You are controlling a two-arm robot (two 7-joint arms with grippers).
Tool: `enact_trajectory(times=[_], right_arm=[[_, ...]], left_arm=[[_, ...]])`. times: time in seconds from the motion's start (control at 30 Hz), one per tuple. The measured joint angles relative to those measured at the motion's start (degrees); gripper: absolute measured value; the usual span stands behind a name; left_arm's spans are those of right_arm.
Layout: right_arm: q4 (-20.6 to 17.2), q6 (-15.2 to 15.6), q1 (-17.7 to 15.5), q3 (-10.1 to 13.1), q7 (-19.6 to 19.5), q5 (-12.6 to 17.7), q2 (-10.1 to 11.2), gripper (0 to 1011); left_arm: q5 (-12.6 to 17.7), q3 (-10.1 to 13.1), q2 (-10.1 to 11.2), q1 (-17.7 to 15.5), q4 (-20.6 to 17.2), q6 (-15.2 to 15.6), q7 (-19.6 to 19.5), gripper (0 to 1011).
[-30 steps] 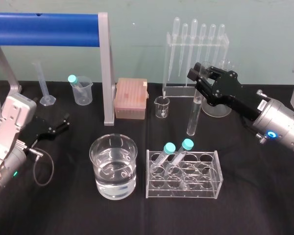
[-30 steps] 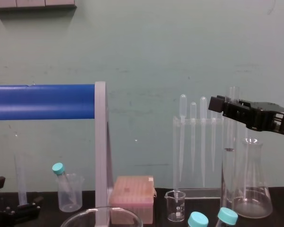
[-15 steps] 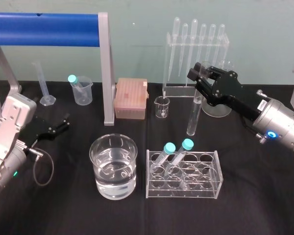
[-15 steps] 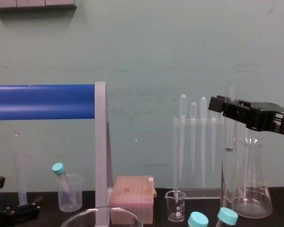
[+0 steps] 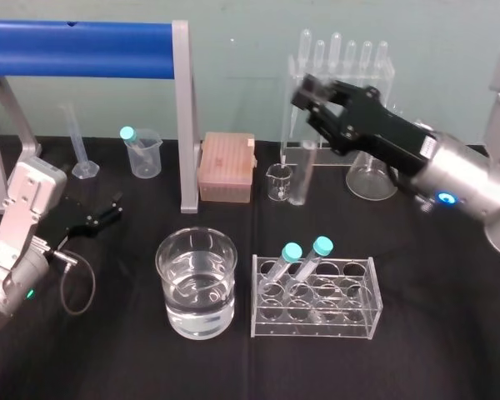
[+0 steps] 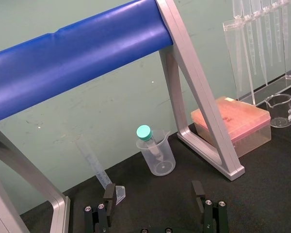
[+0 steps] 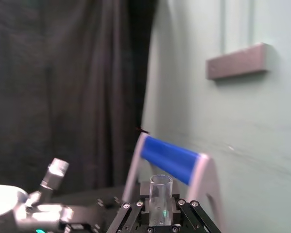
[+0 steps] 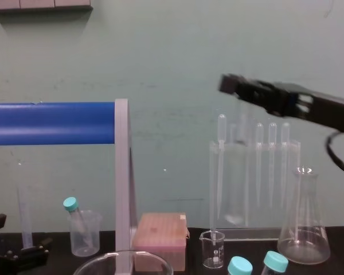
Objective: Hold the test tube with one hand and immerse one end into the beaker, then return it to the test tube rack.
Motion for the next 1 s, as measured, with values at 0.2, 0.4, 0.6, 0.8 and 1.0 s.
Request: enact_trajectory(times=[0.2, 0.4, 0.6, 0.8, 1.0], right_arm=[[2.02, 0.06, 3.82, -2.80, 4.96, 1.65, -2.53, 225], [4.40, 0.56, 7.20, -6.32, 9.28, 2.65, -5.47, 225], [6.72, 1.14, 9.43, -9.57, 12.47, 3.28, -7.95, 225], [9.17, 1.56, 10.81, -12.19, 14.40, 3.54, -9.56, 225], [11.46, 1.53, 11.94, -14.08, 14.72, 3.07, -10.11, 225]], left_arm=[[0.00, 0.00, 0.00, 0.00, 0.00, 0.00, 0.00, 1000], [0.00, 0.00, 0.00, 0.00, 0.00, 0.00, 0.00, 1000], [0.00, 0.01, 0.00, 0.00, 0.01, 0.00, 0.00, 1000], [0.00, 0.00, 0.00, 0.00, 0.01, 0.00, 0.00, 1000], [0.00, 0.00, 0.00, 0.00, 0.01, 0.00, 0.00, 1000]])
